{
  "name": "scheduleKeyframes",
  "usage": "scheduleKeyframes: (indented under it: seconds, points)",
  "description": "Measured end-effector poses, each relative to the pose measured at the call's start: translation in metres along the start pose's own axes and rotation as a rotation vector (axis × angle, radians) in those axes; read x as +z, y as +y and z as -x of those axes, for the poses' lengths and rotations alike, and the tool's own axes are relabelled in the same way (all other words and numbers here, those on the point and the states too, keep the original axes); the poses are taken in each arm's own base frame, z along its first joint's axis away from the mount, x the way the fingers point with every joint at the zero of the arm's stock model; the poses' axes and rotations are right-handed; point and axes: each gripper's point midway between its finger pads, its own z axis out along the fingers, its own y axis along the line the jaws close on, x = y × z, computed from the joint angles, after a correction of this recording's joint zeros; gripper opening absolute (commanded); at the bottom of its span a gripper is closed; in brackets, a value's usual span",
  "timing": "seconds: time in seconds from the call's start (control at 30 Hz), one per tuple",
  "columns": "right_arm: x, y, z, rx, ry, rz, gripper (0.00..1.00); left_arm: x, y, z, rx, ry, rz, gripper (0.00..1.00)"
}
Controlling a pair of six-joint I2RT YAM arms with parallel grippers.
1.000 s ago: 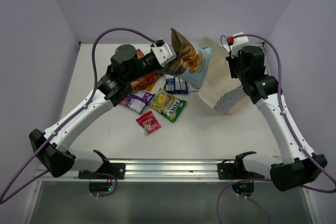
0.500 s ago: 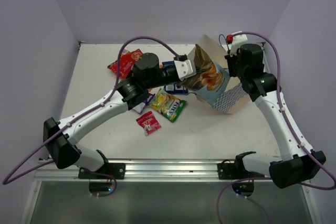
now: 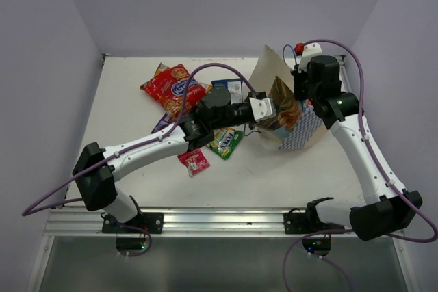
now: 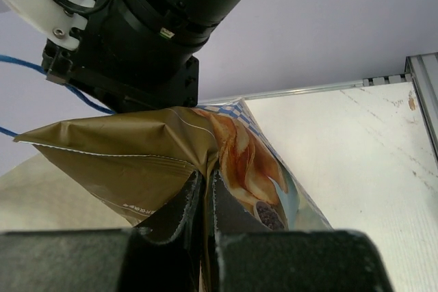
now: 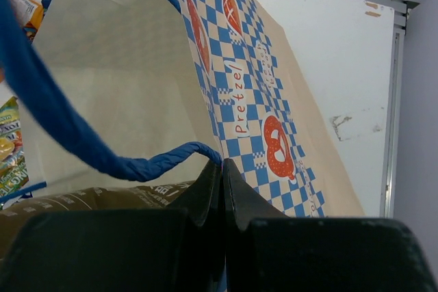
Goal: Place the snacks into the paper bag
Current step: Place the snack in the paper bag.
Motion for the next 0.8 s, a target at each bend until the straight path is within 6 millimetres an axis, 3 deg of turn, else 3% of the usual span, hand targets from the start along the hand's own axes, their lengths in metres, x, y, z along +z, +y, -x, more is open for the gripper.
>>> scheduleKeyframes:
  seconds: [0.2,0.33,0.57,0.8]
  points:
    - [0.001,0.004,-0.001,0.03,0.025,0.016,0.0,0.001,-0.005,-0.019,0.011,-0.014,0.042,0.0]
    - [-0.001,0.007,0.004,0.062,0.051,0.03,0.0,-0.011,-0.004,-0.03,0.036,-0.015,0.093,0.0]
    - [-0.01,0.014,0.023,0.125,0.05,0.073,0.0,-0.028,0.007,-0.008,0.103,-0.05,0.146,0.0]
    - [-0.009,0.017,0.021,0.164,0.071,0.095,0.0,-0.02,0.004,-0.006,0.136,-0.022,0.093,0.0]
